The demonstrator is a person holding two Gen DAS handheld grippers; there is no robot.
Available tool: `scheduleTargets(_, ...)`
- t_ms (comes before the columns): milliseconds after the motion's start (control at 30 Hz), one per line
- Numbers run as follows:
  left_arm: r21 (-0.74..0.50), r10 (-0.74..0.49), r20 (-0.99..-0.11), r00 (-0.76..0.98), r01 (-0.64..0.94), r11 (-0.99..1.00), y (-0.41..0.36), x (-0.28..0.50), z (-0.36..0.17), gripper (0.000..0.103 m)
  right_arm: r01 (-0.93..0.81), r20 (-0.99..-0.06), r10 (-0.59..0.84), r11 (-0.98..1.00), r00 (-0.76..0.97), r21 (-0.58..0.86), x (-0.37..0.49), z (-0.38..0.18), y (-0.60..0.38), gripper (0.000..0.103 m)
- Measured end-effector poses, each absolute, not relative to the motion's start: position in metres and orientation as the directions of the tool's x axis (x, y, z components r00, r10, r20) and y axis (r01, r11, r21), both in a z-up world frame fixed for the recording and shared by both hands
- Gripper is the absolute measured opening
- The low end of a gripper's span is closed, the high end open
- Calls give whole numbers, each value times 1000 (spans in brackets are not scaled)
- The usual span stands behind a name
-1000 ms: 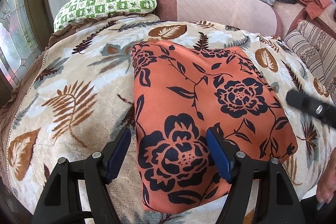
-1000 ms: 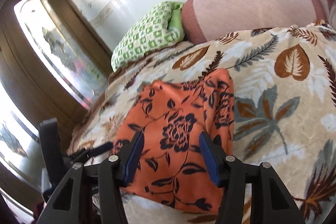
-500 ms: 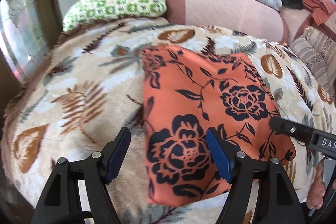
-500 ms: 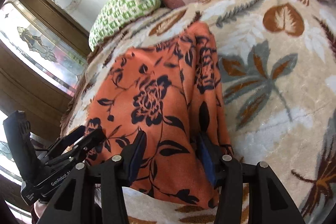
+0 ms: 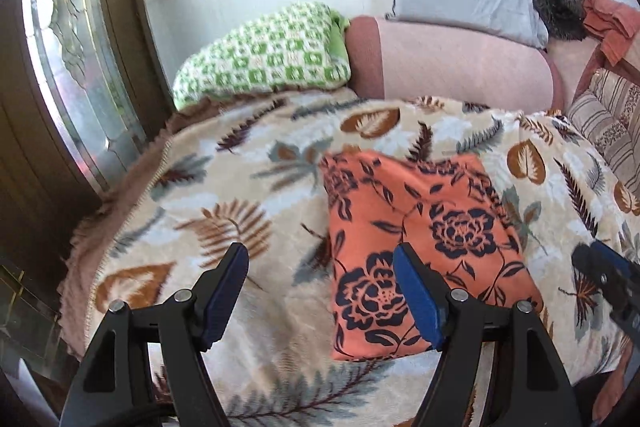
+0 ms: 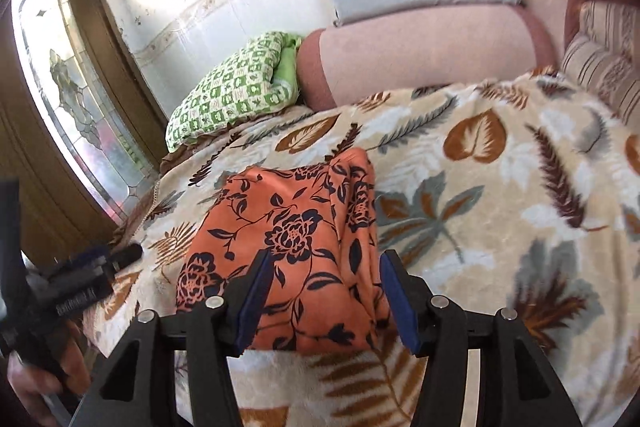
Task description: Fold small clothes
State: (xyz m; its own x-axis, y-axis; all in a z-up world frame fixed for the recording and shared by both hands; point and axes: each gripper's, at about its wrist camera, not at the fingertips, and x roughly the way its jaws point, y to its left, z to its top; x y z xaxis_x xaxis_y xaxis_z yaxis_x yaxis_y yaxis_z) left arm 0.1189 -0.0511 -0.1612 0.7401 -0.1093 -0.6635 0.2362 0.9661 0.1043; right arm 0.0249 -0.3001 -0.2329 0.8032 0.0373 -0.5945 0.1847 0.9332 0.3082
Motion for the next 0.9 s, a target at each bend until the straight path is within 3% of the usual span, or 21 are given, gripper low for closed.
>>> scheduleTargets(233,73,-118,-633,765,211,975,-39,101,-131,76,151,-553,-18,969,833,196,-7,-202,-275,59)
scheduleTargets(400,60,-117,-607,786,193,979,-30,92,-112,76,119,-520,-2,974,854,191,-15,-184,-262,59)
scheduleTargets(467,42,-119,-603,789,180,983,-23,92,-106,84,107,-511,7,975,859,193,-16,-178,-257,59)
scheduleTargets(500,33,-120,-598,792,173,984,-20,91,-104,92,102,-508,9,977,861,189,-16,-176,-254,59)
scheduleTargets(900,-60,-160,-577,801,155,986,4,109,-110,98,70,-536,45,979,843,193,6,-185,-237,59)
